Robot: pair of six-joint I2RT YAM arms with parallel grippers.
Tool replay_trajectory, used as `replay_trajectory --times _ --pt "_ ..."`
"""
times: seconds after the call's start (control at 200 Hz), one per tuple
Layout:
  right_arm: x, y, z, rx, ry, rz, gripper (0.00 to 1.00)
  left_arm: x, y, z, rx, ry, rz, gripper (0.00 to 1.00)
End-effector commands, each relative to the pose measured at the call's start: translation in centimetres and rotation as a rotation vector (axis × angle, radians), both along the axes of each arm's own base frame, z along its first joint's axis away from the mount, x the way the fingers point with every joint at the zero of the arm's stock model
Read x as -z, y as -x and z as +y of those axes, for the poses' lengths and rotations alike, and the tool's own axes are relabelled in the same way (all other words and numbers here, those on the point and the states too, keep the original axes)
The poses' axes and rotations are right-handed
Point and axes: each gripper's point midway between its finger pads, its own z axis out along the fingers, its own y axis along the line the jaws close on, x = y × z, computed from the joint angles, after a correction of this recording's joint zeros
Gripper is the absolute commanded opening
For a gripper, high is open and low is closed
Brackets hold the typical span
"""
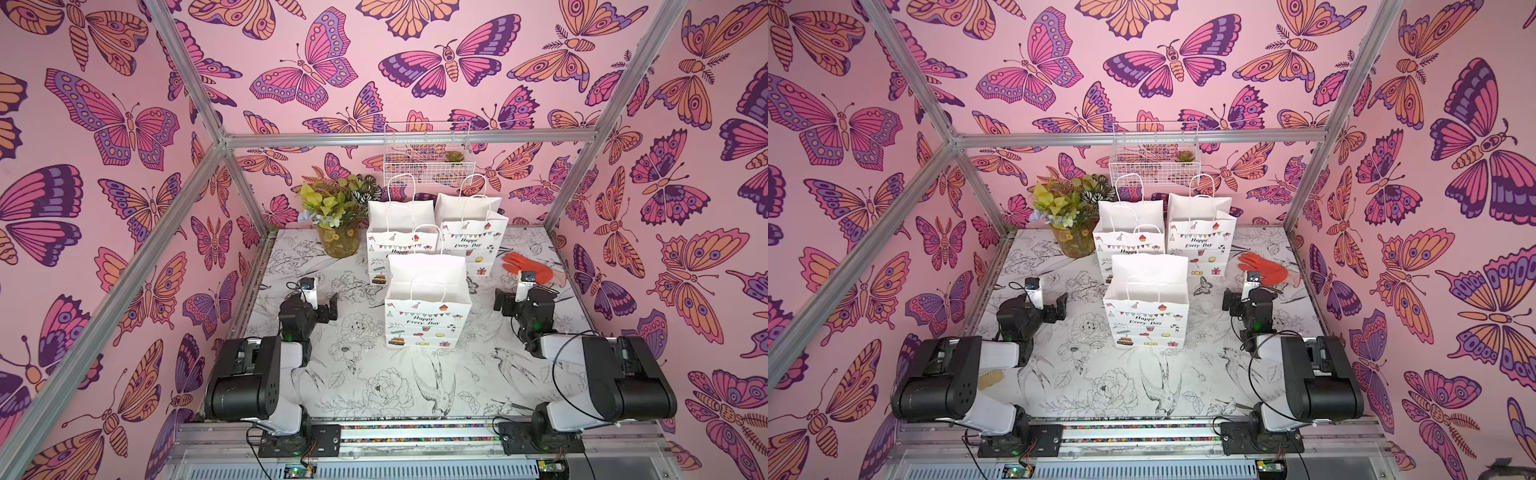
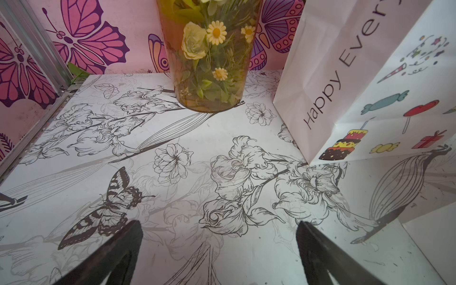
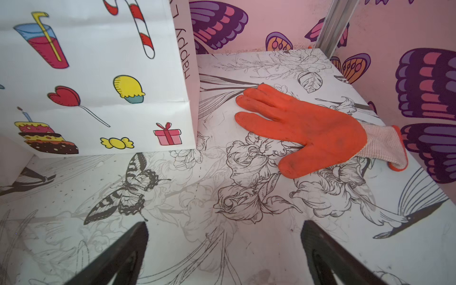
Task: Put away the paper bag
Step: Pick up the paper bag from the center of the board.
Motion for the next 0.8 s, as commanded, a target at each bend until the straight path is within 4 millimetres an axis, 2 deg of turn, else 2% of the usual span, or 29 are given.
replay_trajectory --times 0.0,0.791 --pt "-0.67 -0.43 0.37 -0.031 0.005 -0.039 0.99 0.24 -0.09 0.13 0.000 0.010 0.013 1.00" --pt "-0.61 -0.45 0.32 -0.029 0.002 -0.029 0.99 0.18 -0.05 0.13 -0.001 0.009 0.009 1.00"
